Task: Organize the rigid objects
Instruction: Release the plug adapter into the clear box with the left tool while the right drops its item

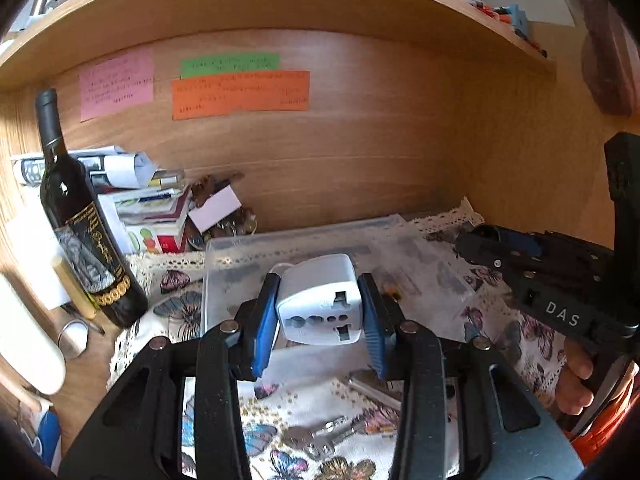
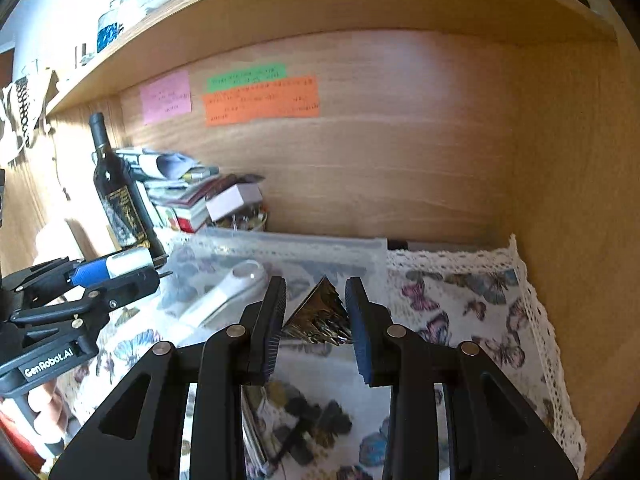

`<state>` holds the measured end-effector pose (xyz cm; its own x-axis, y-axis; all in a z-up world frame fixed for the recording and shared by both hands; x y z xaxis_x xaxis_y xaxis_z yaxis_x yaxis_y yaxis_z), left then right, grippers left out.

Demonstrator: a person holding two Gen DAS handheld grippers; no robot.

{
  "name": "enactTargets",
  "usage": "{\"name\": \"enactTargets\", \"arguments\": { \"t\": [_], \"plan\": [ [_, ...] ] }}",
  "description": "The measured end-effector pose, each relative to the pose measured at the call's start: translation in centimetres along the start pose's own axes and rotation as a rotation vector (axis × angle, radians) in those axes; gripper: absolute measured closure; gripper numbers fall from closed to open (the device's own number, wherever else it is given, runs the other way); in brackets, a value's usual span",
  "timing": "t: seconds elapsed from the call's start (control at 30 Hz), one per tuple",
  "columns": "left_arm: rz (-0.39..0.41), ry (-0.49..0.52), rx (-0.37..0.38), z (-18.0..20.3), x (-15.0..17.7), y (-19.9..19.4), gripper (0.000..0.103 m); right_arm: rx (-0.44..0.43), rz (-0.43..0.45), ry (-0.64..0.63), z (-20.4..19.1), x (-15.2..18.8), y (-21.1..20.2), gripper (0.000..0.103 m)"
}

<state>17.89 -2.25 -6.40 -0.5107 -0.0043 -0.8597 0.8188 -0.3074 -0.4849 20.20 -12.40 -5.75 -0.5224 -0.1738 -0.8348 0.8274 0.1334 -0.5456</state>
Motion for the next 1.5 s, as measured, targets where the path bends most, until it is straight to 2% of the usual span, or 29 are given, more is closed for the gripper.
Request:
{"name": "enactTargets", "arguments": {
  "t": [0.2, 0.33, 0.63, 0.67, 0.77, 1.03, 1.2, 1.37, 1.5],
  "plan": [
    [-0.033, 0.0, -0.01, -0.7, -0.7, 2.1, 0.064, 0.006, -0.004, -0.011, -0.7, -1.1, 1.7, 0.075],
    [-0.085, -0.022, 0.01, -1.0, -0.3, 4.3, 0.064, 0.017, -0.036, -0.03, -1.2, -0.6, 3.2, 0.075],
    [-0.245, -0.064, 0.059, -1.6, 2.0, 9.5, 0.064, 0.034, -0.158, -0.066, -1.4, 2.1, 7.3, 0.075],
    [-0.258, -0.07, 0.062, -1.8, 2.3, 9.9, 0.064, 0.037, -0.196, -0.069, -1.3, 2.6, 7.7, 0.075],
    [-0.28, -0.08, 0.058, -2.2, 2.7, 10.7, 0.064, 0.037, -0.23, -0.072, -1.4, 3.3, 8.7, 0.075],
    [-0.295, -0.082, 0.055, -2.4, 2.9, 11.2, 0.064, 0.021, -0.259, -0.084, -2.0, 3.9, 9.3, 0.074],
    [-0.285, -0.053, 0.048, -2.0, 2.6, 10.6, 0.063, 0.014, -0.25, -0.077, -2.0, 3.6, 8.8, 0.06],
    [-0.24, -0.027, 0.027, -1.6, 1.5, 8.8, 0.051, 0.023, -0.2, -0.066, -1.6, 2.4, 7.1, 0.054],
    [-0.178, 0.011, -0.001, -1.2, 0.3, 6.5, 0.035, 0.024, -0.144, -0.048, -1.0, 1.2, 5.0, 0.045]
  ]
}}
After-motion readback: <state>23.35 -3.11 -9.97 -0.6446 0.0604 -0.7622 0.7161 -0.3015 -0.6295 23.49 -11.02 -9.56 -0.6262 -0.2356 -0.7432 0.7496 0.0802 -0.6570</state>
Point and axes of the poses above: each gripper's, at about its wrist camera, not at the fingertips, and y roughly the way its jaws point, z to its right, x to its underside, the point moved 7 cm from there along y, roughly the way its jaws point, and after that the axes turned 13 degrees about x, right-handed, at the moved point
